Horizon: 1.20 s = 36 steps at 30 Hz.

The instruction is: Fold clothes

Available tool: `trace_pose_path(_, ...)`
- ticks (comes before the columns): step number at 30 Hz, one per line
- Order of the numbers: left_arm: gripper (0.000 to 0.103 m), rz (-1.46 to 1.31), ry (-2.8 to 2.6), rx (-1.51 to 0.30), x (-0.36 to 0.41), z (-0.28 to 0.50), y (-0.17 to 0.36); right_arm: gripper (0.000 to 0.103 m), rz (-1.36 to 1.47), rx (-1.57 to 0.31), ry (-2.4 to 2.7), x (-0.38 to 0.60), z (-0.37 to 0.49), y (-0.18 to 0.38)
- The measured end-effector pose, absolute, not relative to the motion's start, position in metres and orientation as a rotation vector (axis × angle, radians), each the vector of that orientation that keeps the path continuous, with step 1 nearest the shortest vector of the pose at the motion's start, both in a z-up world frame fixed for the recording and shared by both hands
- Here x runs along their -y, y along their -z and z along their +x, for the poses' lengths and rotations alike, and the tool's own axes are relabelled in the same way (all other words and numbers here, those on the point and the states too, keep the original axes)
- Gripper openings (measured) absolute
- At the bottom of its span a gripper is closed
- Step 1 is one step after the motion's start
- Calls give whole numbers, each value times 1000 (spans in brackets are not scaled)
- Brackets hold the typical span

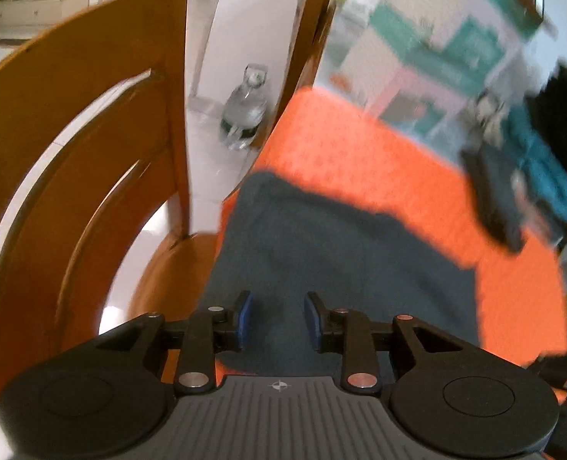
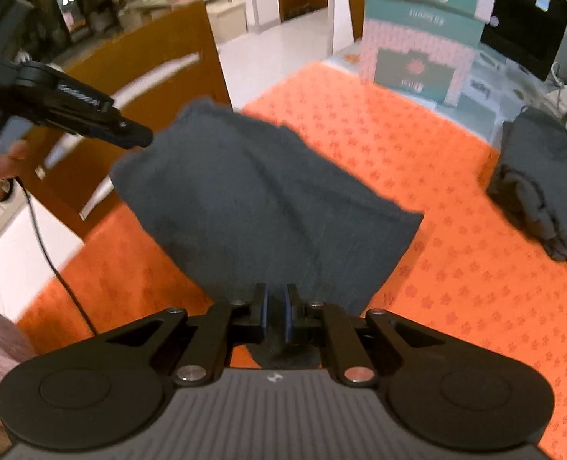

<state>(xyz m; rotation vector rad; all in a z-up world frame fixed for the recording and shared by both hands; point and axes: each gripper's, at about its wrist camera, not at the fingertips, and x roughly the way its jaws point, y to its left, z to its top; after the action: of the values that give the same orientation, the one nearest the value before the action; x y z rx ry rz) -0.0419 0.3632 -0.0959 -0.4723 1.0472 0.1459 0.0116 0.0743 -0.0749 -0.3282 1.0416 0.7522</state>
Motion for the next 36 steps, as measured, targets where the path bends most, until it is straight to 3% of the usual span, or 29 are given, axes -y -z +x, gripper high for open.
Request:
trace_pose_path(4,32,-432,-175,-1107,-359,-46,119,8,-340,-1074,-752,-77,10,101)
trace_pose_path(8,33,-501,-159,-1096,-373,-52,113,9,-365,-1076,-755,-82,11,88)
trace_pose_path(10,44,-559,-164,-1097,-383,-57,110,11,-384,-1049,-776,-85,6,78)
trace_pose_path(12,46,-609,-173,-1095,-390,-62,109,13,-405,-1018,-810,-92,1,68)
trace_pose_path(14,48,-671,-174,-1093,-397,-68,107,22,-429,-982,-853,-103,-2,58)
trace_pose_path(21,67,-837,-190,-1073,-412,-83,106,36,-541,-862,-1030,-159,-10,47)
trace_pose_path(24,74,-862,-207,-1067,-415,-85,107,47,-596,-814,-1079,-185,-11,52)
trace_pose_path(31,91,-947,-218,-1024,-424,-92,102,50,-746,-734,-1136,-235,-21,75)
trace_pose_path(36,93,-1002,-219,-1029,-427,-91,104,50,-805,-719,-1132,-251,-26,89)
